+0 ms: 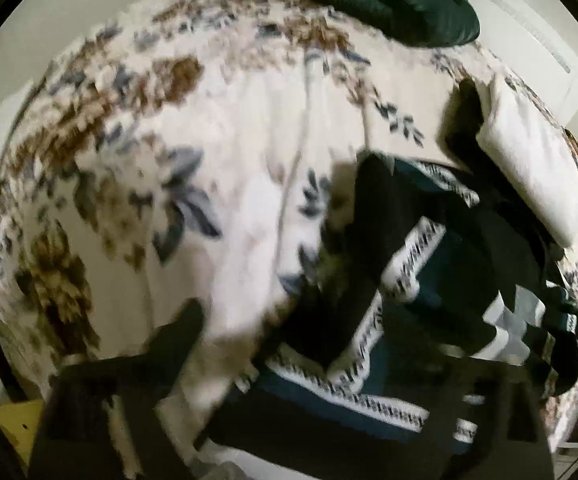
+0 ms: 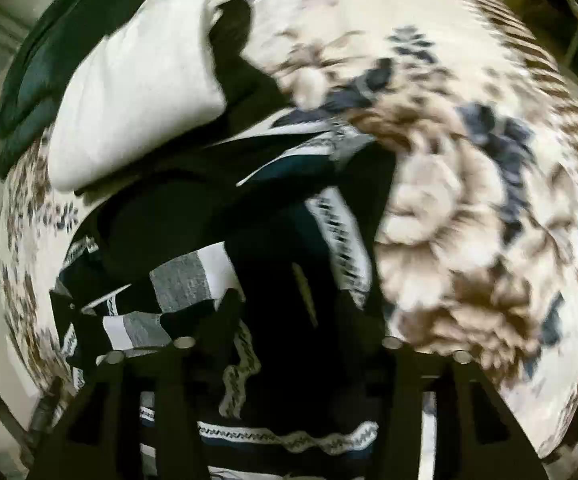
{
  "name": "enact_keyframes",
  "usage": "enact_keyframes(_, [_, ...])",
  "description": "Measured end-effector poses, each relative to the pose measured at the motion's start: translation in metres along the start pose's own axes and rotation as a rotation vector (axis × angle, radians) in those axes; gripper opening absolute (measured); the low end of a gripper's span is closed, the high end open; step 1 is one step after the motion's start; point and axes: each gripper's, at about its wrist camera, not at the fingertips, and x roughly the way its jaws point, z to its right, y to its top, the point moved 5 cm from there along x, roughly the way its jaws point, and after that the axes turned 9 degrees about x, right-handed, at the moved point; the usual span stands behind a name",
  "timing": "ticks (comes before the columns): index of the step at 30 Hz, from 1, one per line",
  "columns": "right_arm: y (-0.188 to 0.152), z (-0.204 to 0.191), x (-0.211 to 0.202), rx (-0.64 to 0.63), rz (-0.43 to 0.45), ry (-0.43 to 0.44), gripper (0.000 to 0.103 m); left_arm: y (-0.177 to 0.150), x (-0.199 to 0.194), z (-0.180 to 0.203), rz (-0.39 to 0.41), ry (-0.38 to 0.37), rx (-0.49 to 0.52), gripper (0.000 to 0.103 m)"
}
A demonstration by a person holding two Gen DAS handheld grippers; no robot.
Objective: Fold small clothes
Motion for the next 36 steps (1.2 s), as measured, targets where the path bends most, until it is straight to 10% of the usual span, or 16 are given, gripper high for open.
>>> enact_keyframes(2, [0.0, -0.004, 0.019, -0.015, -0.05, -0.003, 0.05, 0.008, -0.001, -0.002, 0.031, 0.034, 0.015, 0.095])
enact_keyframes(4, [-0.001, -0.008, 0.024, -0.046, -0.046, -0.017, 0.003, 0.014, 0.001, -0.003, 0.044, 0.063, 0.025, 0.095])
enact_keyframes(10, [0.023, 0.015, -0.036, 0.049, 0.181, -0.021, 0.003, 0.027, 0.003, -0.001, 0.059, 0.053, 0.026, 0.095])
enact_keyframes(15, [0.035, 0.042, -0.014, 0.139, 0.015, 0.01, 0.019, 0.03, 0.014, 0.003, 0.03, 0.039, 0.004, 0.095])
enact_keyframes(18, [0.027, 0.054, -0.03, 0.197, 0.05, 0.07, 0.041, 0.03, 0.02, 0.005, 0.011, 0.035, 0.004, 0.095])
enact_keyframes(21, [0.011, 0.072, -0.037, 0.287, 0.043, 0.148, 0.041, 0.025, 0.024, 0.007, -0.025, 0.004, -0.001, 0.095])
enact_keyframes(33, [-0.024, 0.093, 0.001, 0.453, -0.015, 0.35, 0.041, -0.034, 0.035, 0.032, -0.171, -0.374, -0.274, 0.093])
enact_keyframes(35, [-0.02, 0.091, 0.002, 0.476, 0.015, 0.368, 0.037, -0.028, 0.044, 0.04, -0.141, -0.429, -0.314, 0.077])
enact_keyframes(36, [-0.019, 0.09, 0.001, 0.487, 0.028, 0.364, 0.016, -0.025, 0.047, 0.042, -0.14, -0.438, -0.32, 0.048])
